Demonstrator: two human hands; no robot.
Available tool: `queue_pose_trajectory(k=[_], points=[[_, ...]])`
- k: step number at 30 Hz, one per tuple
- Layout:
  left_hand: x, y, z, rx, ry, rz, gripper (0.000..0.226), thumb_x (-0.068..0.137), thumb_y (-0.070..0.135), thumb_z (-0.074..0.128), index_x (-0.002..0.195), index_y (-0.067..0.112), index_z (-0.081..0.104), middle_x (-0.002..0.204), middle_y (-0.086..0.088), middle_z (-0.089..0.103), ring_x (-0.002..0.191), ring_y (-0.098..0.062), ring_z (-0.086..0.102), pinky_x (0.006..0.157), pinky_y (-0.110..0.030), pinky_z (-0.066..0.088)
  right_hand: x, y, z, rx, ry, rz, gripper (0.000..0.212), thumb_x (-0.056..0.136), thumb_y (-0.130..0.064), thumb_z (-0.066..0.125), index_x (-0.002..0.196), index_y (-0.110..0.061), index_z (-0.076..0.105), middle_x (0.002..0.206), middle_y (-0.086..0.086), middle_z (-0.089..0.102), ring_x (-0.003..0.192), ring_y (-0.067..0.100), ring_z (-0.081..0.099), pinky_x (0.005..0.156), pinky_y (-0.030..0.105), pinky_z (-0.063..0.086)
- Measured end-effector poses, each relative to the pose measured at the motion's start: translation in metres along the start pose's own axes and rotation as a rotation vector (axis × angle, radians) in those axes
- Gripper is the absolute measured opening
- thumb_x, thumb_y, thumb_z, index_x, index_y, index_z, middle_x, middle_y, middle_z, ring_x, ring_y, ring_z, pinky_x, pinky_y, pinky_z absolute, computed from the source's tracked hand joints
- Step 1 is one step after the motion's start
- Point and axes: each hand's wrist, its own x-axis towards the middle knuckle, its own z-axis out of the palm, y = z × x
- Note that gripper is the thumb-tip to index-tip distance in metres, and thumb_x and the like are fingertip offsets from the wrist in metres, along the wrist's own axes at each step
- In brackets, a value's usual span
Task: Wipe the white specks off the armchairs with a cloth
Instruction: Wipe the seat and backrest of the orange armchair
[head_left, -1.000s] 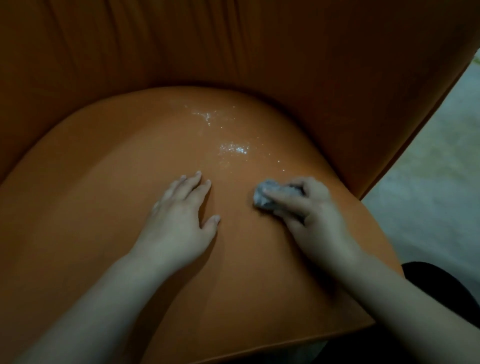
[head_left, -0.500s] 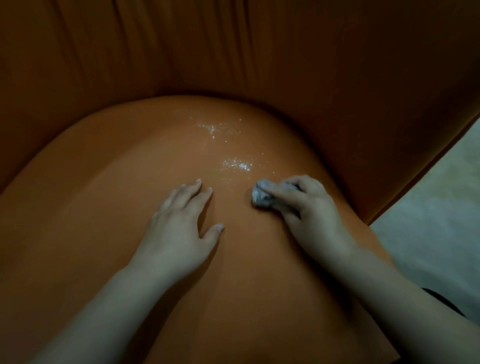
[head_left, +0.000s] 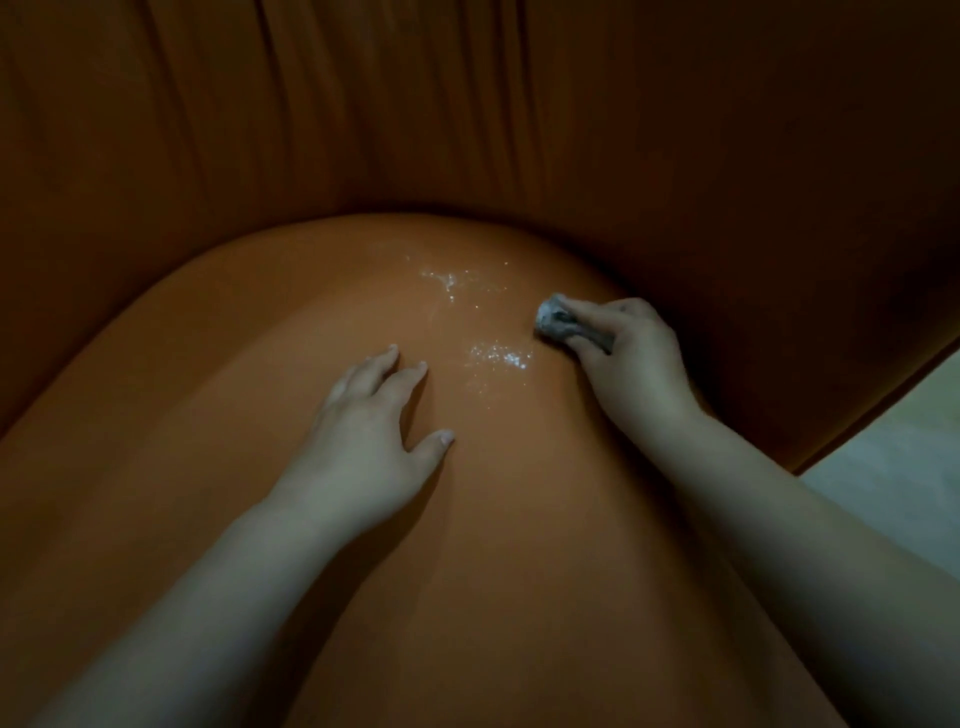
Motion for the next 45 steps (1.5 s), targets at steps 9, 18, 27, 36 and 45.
queue_pose_trajectory(k=[9,18,27,36,45], points=[[-0.006,-0.013,0.0,-0.034,0.024,-0.002,0.072,0.088,0.055,0.054,0.15,0.036,0.025,0.159,0.014,0.01,0.147,-0.015,0.004,0.117,-0.035,0.008,0.011,-0.005,0.006,-0.034,-0.031,-0.086,0.039,0.088,-0.012,0.066,0.121,-0.031,0.064,0.105,-0.003,0.051,0.099,0.01,0.049,0.08,-0.005,0.028],[-0.003,-0.02,0.005,-0.048,0.021,0.022,0.072,0.086,0.06,0.051,0.15,0.04,0.023,0.158,0.019,0.008,0.146,-0.01,0.003,0.111,-0.027,0.004,-0.015,-0.02,0.018,-0.086,-0.175,-0.344,0.041,0.085,-0.013,0.068,0.121,-0.032,0.065,0.102,0.001,0.052,0.095,0.014,0.047,0.081,0.007,0.032],[-0.002,-0.025,0.006,-0.053,0.033,0.058,0.072,0.087,0.059,0.052,0.15,0.038,0.023,0.159,0.017,0.009,0.145,-0.01,0.005,0.111,-0.026,0.003,-0.02,-0.044,0.035,-0.138,-0.286,-0.434,0.038,0.087,-0.018,0.067,0.122,-0.032,0.064,0.102,0.003,0.05,0.095,0.013,0.044,0.079,0.014,0.032],[-0.002,-0.027,0.009,-0.075,0.028,0.08,0.068,0.093,0.054,0.047,0.152,0.039,0.018,0.159,0.019,0.001,0.145,-0.007,-0.002,0.109,-0.022,-0.003,-0.011,-0.031,0.027,-0.099,-0.134,-0.278,0.036,0.086,-0.014,0.067,0.119,-0.027,0.067,0.103,-0.001,0.049,0.095,0.008,0.045,0.081,0.003,0.032],[-0.003,-0.028,0.011,-0.085,0.032,0.083,0.069,0.094,0.053,0.045,0.153,0.035,0.015,0.159,0.02,-0.001,0.144,-0.004,-0.004,0.109,-0.02,-0.006,-0.006,-0.022,0.013,-0.125,-0.11,-0.282,0.041,0.085,-0.008,0.068,0.121,-0.028,0.066,0.103,0.002,0.052,0.097,0.015,0.051,0.083,0.01,0.035]])
